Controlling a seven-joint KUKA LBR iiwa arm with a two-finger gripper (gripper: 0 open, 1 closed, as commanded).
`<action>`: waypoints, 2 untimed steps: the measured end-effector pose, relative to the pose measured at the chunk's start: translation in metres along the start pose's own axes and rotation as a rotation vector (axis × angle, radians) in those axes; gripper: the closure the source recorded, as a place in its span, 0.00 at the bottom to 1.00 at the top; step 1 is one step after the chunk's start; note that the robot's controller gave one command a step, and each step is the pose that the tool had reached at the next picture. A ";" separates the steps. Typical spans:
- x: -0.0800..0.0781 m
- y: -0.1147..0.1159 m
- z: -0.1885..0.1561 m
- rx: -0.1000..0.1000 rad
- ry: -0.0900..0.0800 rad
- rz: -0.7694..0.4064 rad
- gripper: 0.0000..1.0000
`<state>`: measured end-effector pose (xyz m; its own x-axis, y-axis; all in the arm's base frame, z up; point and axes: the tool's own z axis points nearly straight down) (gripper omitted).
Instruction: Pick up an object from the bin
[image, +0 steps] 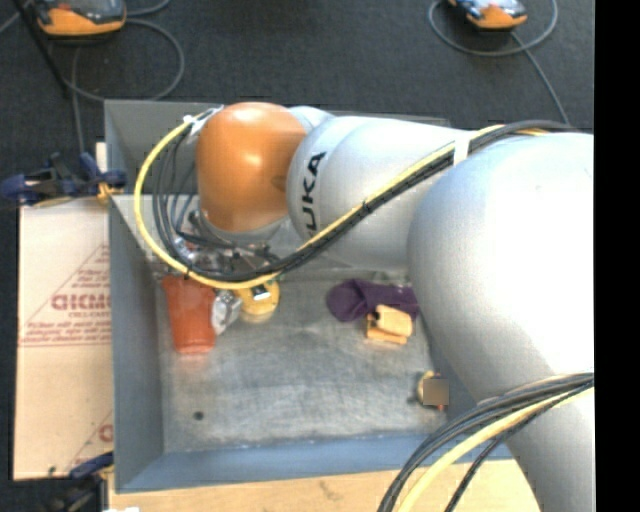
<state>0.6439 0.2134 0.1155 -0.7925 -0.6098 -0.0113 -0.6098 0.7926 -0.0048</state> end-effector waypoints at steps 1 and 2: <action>-0.002 0.001 0.008 0.011 -0.028 -0.313 0.00; -0.023 0.005 0.020 0.016 -0.026 -0.488 1.00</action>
Offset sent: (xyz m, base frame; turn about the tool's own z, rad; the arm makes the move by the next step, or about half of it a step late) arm 0.0002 0.0156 -0.0455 -0.4946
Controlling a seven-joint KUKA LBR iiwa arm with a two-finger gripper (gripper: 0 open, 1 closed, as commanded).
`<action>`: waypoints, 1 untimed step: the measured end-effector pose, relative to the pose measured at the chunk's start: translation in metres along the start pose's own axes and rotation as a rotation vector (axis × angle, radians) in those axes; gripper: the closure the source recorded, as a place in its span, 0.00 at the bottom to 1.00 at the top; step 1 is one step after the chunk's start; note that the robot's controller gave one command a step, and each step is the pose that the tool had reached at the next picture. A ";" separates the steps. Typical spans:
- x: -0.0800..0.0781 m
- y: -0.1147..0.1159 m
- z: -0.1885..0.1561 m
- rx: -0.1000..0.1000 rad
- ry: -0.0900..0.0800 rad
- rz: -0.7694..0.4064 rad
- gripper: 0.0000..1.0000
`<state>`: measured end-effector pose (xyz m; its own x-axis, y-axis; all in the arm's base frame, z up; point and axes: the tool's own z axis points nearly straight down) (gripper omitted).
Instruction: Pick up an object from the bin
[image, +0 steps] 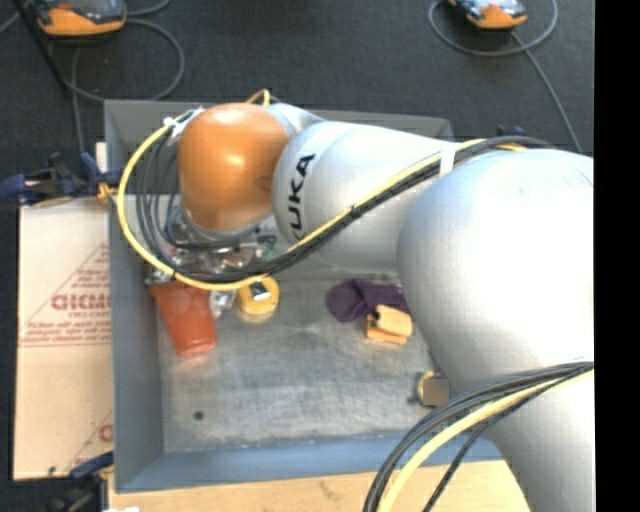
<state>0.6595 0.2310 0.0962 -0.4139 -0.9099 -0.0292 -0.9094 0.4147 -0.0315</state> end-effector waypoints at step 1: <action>0.000 0.000 0.000 -0.001 -0.001 0.004 1.00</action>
Offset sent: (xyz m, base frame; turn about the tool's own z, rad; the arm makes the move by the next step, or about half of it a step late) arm 0.0000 -0.0001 0.0252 0.0005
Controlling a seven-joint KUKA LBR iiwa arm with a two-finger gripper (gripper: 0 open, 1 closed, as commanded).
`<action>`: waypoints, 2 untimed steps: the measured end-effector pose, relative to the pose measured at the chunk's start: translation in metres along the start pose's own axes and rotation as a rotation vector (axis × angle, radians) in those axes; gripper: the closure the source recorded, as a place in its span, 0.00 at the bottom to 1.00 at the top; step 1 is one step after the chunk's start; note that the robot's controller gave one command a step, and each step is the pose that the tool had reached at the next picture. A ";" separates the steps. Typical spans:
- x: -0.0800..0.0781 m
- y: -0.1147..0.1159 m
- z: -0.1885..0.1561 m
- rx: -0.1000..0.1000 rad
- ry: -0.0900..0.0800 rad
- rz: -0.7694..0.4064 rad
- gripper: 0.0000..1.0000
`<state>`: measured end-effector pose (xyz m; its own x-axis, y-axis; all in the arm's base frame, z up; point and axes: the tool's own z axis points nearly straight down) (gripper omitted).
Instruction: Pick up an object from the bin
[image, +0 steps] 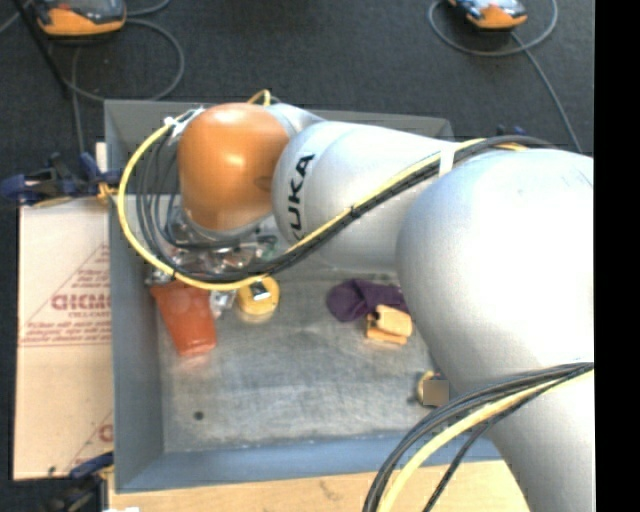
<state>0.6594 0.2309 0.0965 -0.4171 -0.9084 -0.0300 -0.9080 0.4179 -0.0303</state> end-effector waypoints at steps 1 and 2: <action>0.005 0.002 -0.003 0.005 -0.009 0.000 1.00; 0.005 0.002 -0.003 0.005 -0.009 0.000 1.00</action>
Offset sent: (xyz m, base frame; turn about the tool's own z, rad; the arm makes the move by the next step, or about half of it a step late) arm 0.0002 0.0002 0.0031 0.0004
